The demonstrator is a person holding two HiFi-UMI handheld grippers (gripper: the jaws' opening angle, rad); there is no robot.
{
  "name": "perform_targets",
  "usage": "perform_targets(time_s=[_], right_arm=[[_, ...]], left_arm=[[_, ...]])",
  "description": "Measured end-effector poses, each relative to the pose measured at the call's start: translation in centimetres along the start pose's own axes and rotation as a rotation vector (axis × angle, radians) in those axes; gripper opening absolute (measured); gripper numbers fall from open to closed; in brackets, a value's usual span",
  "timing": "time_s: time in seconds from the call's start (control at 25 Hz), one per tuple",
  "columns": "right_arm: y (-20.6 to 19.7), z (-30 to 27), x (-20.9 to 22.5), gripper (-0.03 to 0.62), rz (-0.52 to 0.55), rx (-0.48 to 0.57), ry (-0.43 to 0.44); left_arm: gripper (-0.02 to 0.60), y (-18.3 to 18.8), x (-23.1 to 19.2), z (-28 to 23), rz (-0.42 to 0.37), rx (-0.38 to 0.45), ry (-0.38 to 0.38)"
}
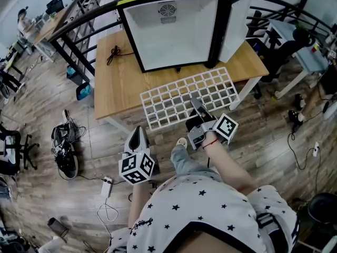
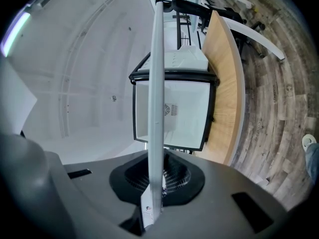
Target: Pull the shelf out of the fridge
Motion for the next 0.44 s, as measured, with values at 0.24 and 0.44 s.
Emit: perform_targets(time_s=[0.24,0.44], right_arm=[[0.25,-0.01,-0.16,0.038,0.007,-0.010,0.009],[0.34,0.11,-0.11,0.038,0.009,-0.014,0.016]], left_arm=[[0.006,0.03,0.23,-0.18,0.001,-0.001,0.000],[0.006,-0.10,0.46,-0.20,-0.003,-0.001,-0.002]])
Point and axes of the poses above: the fingertips, and each gripper's own axes: z backward along the fingers, x to its right, y out of its top, the point moved 6 cm from there along z, backward along the fingers, and after that the axes turned 12 degrees about -x, right-handed, at the moved point
